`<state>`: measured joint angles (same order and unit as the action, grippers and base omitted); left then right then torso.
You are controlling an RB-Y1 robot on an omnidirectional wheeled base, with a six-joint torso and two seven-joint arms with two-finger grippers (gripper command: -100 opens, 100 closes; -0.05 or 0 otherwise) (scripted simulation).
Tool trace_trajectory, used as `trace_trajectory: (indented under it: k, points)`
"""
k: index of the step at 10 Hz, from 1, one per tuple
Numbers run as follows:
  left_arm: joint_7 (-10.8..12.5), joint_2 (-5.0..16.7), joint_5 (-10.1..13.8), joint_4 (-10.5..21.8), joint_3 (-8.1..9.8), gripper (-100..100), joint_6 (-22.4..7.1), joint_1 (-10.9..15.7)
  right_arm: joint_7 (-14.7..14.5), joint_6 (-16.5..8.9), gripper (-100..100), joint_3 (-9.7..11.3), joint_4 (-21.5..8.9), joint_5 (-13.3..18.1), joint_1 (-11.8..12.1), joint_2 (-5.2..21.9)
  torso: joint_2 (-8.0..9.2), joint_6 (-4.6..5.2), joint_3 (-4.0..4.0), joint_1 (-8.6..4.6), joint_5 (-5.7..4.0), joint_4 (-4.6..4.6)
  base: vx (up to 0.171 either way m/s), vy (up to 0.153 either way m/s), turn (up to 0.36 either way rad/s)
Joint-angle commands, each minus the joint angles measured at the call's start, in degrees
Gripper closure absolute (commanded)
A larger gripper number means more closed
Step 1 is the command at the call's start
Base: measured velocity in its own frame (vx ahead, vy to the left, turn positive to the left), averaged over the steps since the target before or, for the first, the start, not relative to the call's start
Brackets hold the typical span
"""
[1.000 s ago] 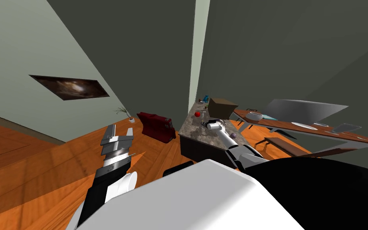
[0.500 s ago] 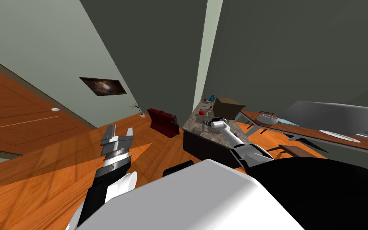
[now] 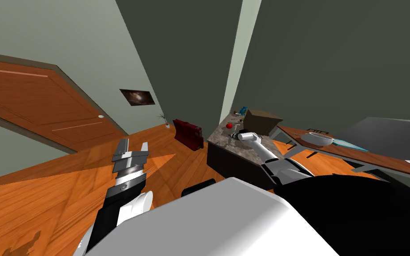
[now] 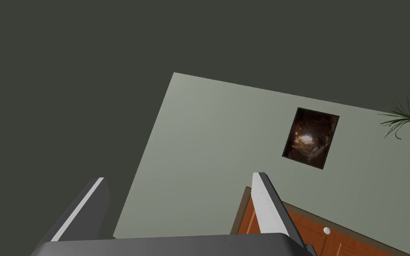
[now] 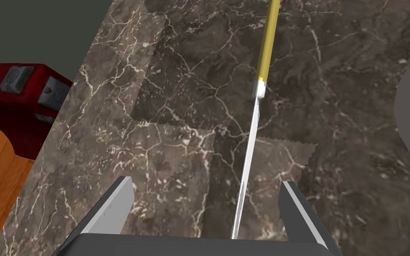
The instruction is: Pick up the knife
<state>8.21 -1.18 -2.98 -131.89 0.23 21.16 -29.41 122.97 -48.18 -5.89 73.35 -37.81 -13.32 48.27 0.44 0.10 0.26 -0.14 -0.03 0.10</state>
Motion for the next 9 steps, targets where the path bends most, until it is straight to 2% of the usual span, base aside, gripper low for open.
trace_trajectory:
  k: [1, 5, 9]
  points:
    - [0.0, 0.0, 0.0, 0.0, 0.00, 0, 0.0, 0.0, -0.2, -1.8, -100, -0.2, -0.7, -1.4, -0.2, 1.6, 0.00, 0.00, 0.00, 0.00, 0.00, 0.00, -0.101, -0.009, 0.189]
    - [0.0, 0.0, 0.0, 0.0, 0.00, 0, 0.0, 0.0, 0.3, -6.9, -100, -0.7, -2.0, -4.7, -0.6, 4.8, -0.18, 0.01, -0.10, -0.09, -0.03, -0.04, -0.072, -0.021, 0.200]
    - [0.0, 0.0, 0.0, 0.0, 0.01, 0, 0.0, 0.0, 1.2, -12.3, -100, -1.1, -4.1, -8.3, -1.5, 7.0, -0.37, 0.03, -0.21, -0.34, -0.09, -0.09, -0.025, -0.071, 0.186]
